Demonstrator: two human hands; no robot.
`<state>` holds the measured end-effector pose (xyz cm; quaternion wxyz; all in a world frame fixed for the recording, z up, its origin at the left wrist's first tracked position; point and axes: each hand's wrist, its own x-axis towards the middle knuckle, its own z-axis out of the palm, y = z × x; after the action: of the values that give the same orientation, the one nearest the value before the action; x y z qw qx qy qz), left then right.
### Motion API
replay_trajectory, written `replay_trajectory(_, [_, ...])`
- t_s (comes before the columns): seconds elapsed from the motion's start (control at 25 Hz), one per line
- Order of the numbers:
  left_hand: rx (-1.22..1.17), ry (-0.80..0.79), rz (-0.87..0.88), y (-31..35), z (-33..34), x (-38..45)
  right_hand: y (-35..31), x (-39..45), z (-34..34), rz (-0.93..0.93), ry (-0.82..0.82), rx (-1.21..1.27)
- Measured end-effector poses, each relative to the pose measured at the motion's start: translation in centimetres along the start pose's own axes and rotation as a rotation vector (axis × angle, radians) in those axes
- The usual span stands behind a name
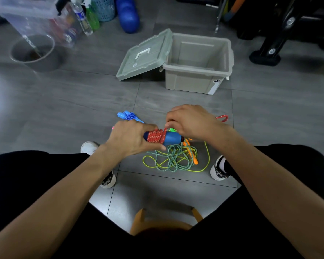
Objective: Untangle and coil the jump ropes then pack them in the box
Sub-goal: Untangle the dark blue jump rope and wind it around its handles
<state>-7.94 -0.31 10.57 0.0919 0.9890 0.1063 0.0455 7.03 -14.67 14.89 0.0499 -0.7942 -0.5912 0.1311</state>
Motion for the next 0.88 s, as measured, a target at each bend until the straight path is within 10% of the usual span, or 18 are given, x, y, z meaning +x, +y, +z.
replay_trajectory(0.2, [-0.194,-0.062,-0.141,0.3,-1.0,-0.3,2.6,0.3,0.6,0.069,-0.03,0.304])
replay_trajectory(0.36, [-0.836,-0.214,-0.183,-1.5,-1.7,-0.4,5.2,-0.1,1.5,0.173,-0.007,0.691])
replay_trajectory(0.68, [-1.634,-0.028,-0.559,0.3,-2.2,0.4,2.6,-1.1,4.2,0.16,0.012,0.662])
replay_trajectory(0.88, [-1.251,0.167,-0.837,0.0,-1.8,1.8,-3.3,-0.7,3.3,0.001,-0.079,0.348])
